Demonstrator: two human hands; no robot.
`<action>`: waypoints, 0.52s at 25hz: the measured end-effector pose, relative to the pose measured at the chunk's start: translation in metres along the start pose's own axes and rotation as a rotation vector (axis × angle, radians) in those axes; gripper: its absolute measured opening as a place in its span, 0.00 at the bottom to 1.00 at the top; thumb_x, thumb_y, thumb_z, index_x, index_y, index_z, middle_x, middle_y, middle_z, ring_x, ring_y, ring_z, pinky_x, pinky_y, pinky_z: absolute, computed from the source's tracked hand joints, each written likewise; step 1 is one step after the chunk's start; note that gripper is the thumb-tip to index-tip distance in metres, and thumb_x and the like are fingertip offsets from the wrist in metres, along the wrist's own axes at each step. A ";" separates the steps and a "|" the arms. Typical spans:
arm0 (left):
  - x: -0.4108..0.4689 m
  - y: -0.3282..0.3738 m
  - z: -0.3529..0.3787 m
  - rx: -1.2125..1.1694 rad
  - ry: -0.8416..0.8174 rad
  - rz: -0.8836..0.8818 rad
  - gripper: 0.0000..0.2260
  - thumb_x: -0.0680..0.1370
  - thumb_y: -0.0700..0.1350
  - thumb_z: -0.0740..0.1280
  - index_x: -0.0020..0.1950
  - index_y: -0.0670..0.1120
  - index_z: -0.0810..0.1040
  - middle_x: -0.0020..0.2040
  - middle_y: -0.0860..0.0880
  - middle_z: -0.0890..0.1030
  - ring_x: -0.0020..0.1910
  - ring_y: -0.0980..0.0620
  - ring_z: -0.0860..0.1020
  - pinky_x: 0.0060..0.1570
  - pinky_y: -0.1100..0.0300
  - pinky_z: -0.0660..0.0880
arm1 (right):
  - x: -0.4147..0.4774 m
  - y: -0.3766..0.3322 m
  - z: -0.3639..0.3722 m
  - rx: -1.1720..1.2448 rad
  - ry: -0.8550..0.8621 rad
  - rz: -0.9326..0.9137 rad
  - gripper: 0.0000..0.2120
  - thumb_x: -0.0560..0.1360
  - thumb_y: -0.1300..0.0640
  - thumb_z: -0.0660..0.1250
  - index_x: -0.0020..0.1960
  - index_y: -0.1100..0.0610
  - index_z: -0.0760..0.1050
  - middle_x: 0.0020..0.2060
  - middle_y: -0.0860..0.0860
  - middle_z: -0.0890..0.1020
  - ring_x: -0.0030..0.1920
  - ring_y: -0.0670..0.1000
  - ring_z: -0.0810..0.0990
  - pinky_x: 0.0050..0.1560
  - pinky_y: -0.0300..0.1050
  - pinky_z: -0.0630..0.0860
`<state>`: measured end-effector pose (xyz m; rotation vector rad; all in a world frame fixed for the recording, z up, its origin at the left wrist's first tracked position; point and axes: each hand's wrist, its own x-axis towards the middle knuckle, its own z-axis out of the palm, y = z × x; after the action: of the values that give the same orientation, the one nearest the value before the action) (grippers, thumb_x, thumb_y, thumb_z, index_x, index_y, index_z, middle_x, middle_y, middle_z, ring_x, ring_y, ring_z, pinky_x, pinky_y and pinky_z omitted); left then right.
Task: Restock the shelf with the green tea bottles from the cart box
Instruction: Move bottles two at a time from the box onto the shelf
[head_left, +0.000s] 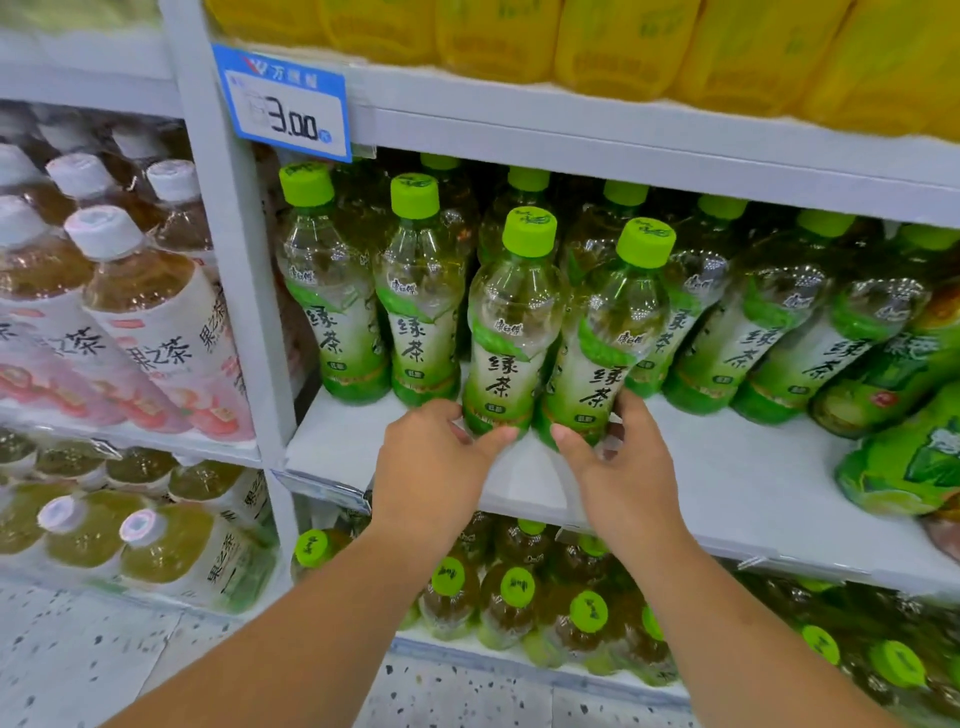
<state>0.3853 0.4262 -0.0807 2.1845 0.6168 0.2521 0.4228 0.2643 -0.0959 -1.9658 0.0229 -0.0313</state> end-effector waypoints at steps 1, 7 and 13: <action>0.001 0.001 0.000 -0.001 0.001 0.000 0.21 0.70 0.63 0.75 0.51 0.47 0.81 0.38 0.55 0.79 0.39 0.55 0.78 0.41 0.57 0.74 | 0.001 0.000 0.000 0.002 0.007 -0.001 0.27 0.73 0.51 0.75 0.69 0.43 0.71 0.58 0.38 0.78 0.56 0.40 0.76 0.53 0.32 0.69; 0.013 0.000 0.000 0.062 0.013 0.014 0.24 0.70 0.65 0.73 0.52 0.46 0.83 0.41 0.52 0.83 0.44 0.49 0.80 0.46 0.55 0.77 | 0.003 0.005 0.009 -0.065 0.072 0.018 0.28 0.70 0.41 0.75 0.68 0.41 0.72 0.56 0.37 0.79 0.58 0.43 0.77 0.54 0.40 0.73; 0.023 -0.004 0.004 0.112 0.010 0.009 0.29 0.69 0.70 0.71 0.58 0.49 0.83 0.47 0.51 0.85 0.48 0.49 0.81 0.47 0.56 0.76 | 0.003 0.008 0.014 -0.157 0.118 0.029 0.31 0.66 0.29 0.68 0.66 0.36 0.70 0.55 0.40 0.80 0.59 0.44 0.77 0.57 0.49 0.77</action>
<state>0.4050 0.4371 -0.0871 2.2952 0.6402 0.2382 0.4264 0.2742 -0.1088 -2.1178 0.1354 -0.1299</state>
